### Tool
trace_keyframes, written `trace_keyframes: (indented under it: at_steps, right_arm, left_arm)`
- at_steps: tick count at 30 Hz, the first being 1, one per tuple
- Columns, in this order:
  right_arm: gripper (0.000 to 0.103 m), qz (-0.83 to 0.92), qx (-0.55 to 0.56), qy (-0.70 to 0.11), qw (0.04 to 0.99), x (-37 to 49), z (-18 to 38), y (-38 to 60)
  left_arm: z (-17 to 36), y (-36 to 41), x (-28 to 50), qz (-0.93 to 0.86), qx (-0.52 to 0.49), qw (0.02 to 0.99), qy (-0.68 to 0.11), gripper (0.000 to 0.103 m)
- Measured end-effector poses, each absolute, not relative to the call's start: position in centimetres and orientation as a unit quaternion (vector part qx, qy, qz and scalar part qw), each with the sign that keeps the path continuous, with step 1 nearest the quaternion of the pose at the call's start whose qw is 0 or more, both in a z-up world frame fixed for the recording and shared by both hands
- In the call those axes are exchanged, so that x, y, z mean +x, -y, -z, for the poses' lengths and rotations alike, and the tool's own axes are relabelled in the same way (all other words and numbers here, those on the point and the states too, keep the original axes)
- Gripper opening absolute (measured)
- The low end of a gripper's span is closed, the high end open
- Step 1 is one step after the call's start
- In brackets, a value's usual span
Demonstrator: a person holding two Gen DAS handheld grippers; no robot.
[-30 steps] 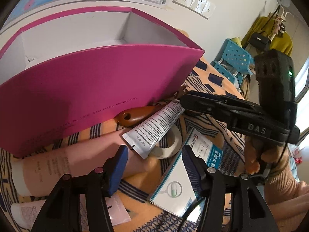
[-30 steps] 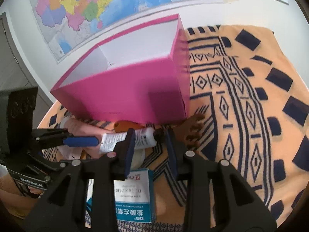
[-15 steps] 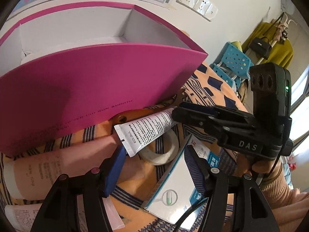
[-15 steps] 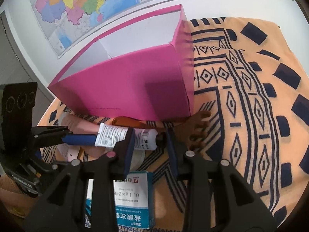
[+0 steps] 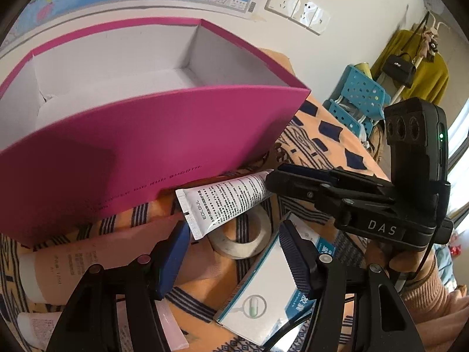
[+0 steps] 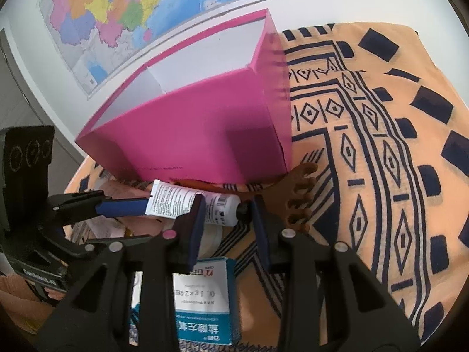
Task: Organize rigid objects
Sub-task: 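Carry the white tube over the magenta box and release it inside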
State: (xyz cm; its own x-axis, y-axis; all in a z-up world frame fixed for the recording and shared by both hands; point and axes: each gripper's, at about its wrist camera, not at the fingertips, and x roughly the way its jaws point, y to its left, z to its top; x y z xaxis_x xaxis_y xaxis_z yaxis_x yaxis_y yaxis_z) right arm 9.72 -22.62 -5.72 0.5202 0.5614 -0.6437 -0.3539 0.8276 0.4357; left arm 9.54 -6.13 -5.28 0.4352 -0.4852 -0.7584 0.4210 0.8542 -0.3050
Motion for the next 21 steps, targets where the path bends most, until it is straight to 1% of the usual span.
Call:
trace_keyframes:
  at_steps: [8, 15, 21]
  right_arm:
    - [0.035, -0.265, 0.132, -0.396, 0.869, 8.6, 3.9, 22.9]
    - [0.035, -0.272, 0.126, -0.358, 0.885, 7.4, 0.2, 23.0]
    - [0.035, -0.278, 0.113, -0.321, 0.898, 7.9, -3.2, 22.8]
  left_arm:
    - [3.2, 5.9, 8.6, 0.267, -0.034, 0.856, -0.441, 0.064]
    - [-0.6, 5.6, 7.2, 0.268, -0.031, 0.875, -0.401, 0.064]
    - [-3.6, 5.2, 7.6, 0.264, -0.03, 0.89, -0.37, 0.064]
